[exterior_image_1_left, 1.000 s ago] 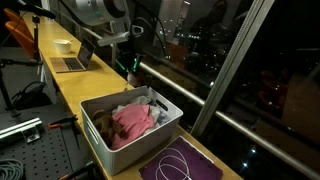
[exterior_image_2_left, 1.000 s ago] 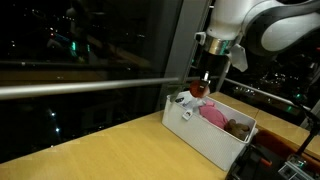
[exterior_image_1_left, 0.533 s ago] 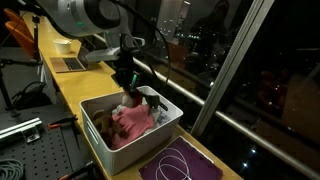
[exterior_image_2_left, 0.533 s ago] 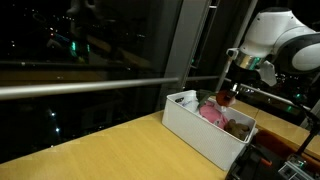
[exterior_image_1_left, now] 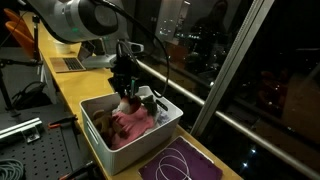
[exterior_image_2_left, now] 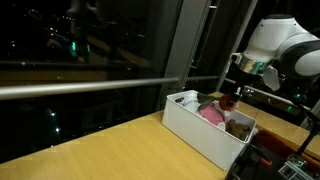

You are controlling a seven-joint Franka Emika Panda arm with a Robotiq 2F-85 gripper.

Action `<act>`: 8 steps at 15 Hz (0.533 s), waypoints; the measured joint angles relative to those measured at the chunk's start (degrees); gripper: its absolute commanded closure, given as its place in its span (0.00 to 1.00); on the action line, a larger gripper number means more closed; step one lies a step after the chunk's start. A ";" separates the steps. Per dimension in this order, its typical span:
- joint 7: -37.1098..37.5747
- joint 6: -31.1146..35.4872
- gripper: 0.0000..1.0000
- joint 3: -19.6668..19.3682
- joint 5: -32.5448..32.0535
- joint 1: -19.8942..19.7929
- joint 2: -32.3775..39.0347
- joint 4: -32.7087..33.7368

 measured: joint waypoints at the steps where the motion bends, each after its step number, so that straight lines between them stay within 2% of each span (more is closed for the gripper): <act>1: 0.00 0.00 0.59 0.00 0.00 0.00 0.00 0.01; 2: 0.00 0.00 0.59 0.00 0.00 0.00 0.00 0.01; 3: 0.00 0.00 0.34 0.00 0.00 0.00 0.00 0.01; 4: 0.00 0.00 0.33 0.00 0.00 0.00 0.00 0.02; 8: 0.84 -0.04 0.05 0.78 -0.02 0.14 0.03 -0.05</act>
